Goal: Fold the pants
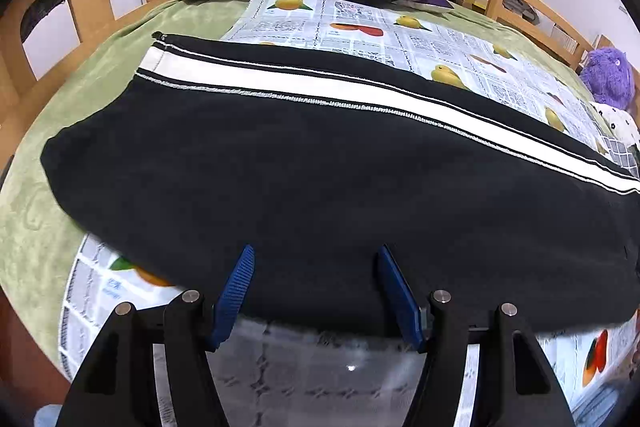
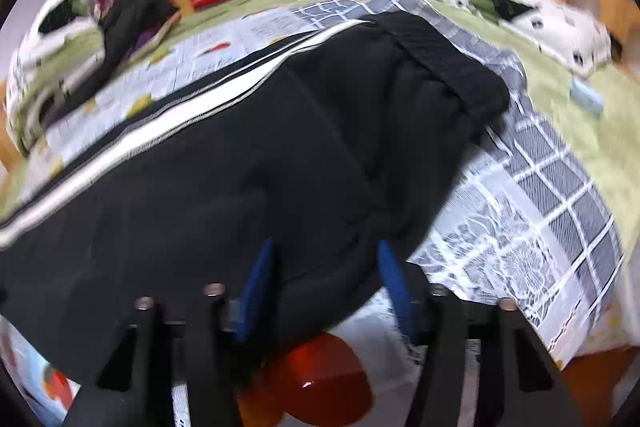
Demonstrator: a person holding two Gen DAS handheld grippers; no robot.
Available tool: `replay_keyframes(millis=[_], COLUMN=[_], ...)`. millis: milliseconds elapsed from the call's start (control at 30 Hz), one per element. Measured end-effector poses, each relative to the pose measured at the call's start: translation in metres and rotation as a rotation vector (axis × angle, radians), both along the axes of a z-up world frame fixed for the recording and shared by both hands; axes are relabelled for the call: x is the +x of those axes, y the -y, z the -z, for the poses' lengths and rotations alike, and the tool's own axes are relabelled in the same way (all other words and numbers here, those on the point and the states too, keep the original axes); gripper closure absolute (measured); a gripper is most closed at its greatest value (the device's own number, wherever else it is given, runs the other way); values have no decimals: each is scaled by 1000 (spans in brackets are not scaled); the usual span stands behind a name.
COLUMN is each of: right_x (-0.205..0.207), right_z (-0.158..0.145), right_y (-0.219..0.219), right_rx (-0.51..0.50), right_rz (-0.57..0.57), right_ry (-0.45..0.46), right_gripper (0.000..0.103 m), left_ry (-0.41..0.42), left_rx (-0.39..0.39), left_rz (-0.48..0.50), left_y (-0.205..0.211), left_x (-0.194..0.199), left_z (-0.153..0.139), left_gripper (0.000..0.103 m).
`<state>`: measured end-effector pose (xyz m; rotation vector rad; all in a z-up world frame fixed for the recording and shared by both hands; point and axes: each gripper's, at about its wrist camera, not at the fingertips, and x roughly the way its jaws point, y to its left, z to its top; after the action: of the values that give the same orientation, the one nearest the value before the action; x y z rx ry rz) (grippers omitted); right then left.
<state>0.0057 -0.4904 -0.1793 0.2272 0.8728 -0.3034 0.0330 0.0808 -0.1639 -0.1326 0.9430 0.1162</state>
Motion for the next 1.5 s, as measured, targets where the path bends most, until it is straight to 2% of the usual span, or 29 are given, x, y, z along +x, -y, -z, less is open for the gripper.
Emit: replay_keyframes(millis=[133, 267, 433, 600, 667, 767, 867, 967, 1067, 1167, 1300, 1433, 1500], right_x=[-11, -15, -16, -5, 8, 41, 81, 123, 157, 183, 218, 238, 242], right_z=[-16, -41, -84, -144, -161, -174, -158, -126, -99, -76, -48, -30, -19], right_y=[-7, -32, -76, -101, -107, -112, -112, -111, -113, -118, -121, -119, -126], right_rx=[73, 110, 4, 35, 53, 25, 41, 50, 51, 13, -36, 15, -21], right_rz=[28, -56, -139, -241, -296, -357, -380, -374, -415, -468, -541, -630, -693], right_ry=[39, 87, 92, 136, 169, 232, 244, 187, 141, 114, 49, 1, -54], right_gripper=[43, 44, 48, 48, 46, 41, 41, 42, 43, 43, 43, 43, 43], left_ry=[31, 49, 103, 143, 159, 198, 239, 236, 242, 216, 187, 174, 167], left_rx=[-98, -185, -216, -217, -202, -172, -158, -161, -119, -93, -70, -37, -19], left_rz=[-43, -79, -100, -85, -67, -30, -8, 22, 77, 110, 101, 107, 122], left_y=[-20, -37, -49, -56, -55, -49, -40, -29, -16, -11, -12, -10, -7], left_x=[-16, -27, -32, -6, 12, 40, 70, 97, 117, 132, 144, 155, 156], left_z=[-12, -16, -36, -73, -90, -111, -116, -105, -88, -68, -47, -34, -29], left_gripper=[41, 41, 41, 41, 41, 41, 41, 41, 41, 41, 41, 41, 41])
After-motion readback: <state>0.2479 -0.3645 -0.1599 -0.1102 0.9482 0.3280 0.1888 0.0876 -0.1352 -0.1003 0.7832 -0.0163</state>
